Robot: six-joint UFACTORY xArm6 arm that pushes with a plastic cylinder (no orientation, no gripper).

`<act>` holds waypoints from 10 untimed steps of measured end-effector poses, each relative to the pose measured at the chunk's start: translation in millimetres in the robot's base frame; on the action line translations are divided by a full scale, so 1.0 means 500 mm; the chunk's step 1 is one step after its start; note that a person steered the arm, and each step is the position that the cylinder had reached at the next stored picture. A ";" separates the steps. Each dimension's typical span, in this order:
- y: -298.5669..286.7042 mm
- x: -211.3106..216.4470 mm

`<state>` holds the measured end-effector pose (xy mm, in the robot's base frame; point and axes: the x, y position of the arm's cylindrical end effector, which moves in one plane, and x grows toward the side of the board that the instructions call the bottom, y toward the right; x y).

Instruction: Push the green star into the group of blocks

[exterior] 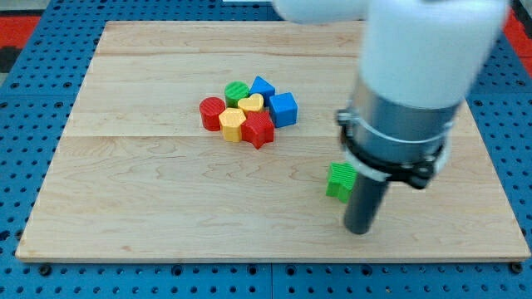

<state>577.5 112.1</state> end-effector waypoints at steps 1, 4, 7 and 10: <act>-0.063 -0.092; -0.079 -0.118; -0.173 -0.197; -0.163 -0.230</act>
<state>462.6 30.8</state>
